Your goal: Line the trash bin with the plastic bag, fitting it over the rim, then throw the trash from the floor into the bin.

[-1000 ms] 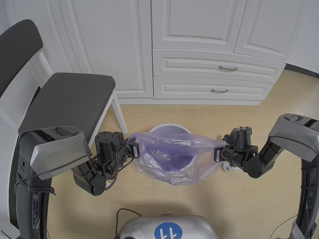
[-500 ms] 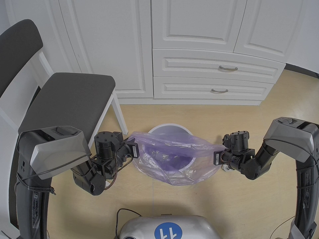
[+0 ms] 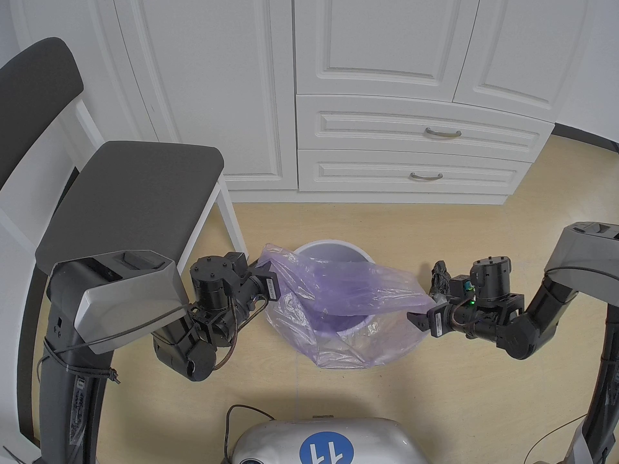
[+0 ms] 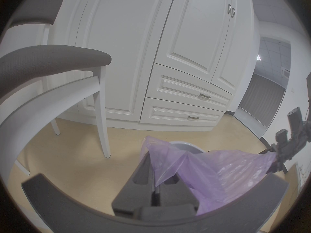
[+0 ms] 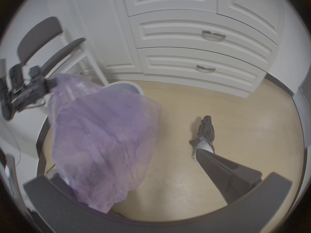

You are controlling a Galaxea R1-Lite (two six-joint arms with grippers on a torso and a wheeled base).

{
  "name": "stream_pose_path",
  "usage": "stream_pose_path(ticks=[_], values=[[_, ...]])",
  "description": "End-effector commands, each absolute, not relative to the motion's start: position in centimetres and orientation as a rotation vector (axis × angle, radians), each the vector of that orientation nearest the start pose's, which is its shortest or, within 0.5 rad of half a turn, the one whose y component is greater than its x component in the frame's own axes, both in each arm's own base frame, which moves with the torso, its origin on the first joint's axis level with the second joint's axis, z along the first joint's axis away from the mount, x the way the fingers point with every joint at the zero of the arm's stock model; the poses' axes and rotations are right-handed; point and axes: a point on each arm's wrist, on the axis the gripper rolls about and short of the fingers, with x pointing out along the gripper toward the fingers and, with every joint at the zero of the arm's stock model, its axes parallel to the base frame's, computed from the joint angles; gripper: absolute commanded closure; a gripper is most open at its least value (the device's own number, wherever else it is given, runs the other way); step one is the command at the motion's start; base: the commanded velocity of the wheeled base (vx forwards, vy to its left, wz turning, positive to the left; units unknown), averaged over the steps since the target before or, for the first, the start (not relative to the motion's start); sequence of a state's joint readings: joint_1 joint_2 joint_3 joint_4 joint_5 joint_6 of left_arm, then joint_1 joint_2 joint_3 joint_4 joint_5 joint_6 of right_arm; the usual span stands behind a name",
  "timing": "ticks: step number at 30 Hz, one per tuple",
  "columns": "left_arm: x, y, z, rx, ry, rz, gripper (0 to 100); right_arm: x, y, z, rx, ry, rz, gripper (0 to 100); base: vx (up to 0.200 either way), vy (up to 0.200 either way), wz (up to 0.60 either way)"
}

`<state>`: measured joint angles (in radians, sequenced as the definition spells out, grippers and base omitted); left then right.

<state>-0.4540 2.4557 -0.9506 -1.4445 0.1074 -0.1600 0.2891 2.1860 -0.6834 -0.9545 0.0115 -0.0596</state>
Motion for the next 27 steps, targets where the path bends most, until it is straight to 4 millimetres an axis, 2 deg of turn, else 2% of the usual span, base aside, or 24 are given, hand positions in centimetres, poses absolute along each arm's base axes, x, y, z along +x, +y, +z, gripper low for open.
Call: stream_pose_path(ticks=[1, 6, 9, 12, 15, 27], values=[[38.4, -17.9, 0.9, -0.142, 0.081, -0.326, 100, 29.9, 8.4, 4.4, -0.23, 0.517, 0.39, 0, 0.0, 0.0, 0.0], [38.6, -17.6, 1.2, -0.145, 0.073, -0.318, 100, 30.2, 5.7, 2.1, -0.368, 0.568, 0.425, 0, 0.0, 0.0, 0.0], [38.7, -17.5, 1.1, -0.146, 0.076, -0.316, 100, 30.6, 5.1, 1.5, -0.367, 0.577, 0.436, 0, 0.0, 0.0, 0.0], [38.7, -17.5, 1.0, -0.146, 0.076, -0.316, 100, 31.3, 4.1, 0.8, -0.327, 0.568, 0.474, 0, 0.0, 0.0, 0.0], [38.8, -17.4, 0.8, -0.145, 0.08, -0.311, 100, 31.9, 2.5, -0.4, -0.236, 0.493, 0.619, 0, 0.0, 0.0, 0.0], [39.1, -16.9, 0.7, -0.144, 0.084, -0.301, 100, 31.6, -1.2, -0.5, 0.103, 0.277, 0.982, 0, 0.0, 0.0, 0.0]])
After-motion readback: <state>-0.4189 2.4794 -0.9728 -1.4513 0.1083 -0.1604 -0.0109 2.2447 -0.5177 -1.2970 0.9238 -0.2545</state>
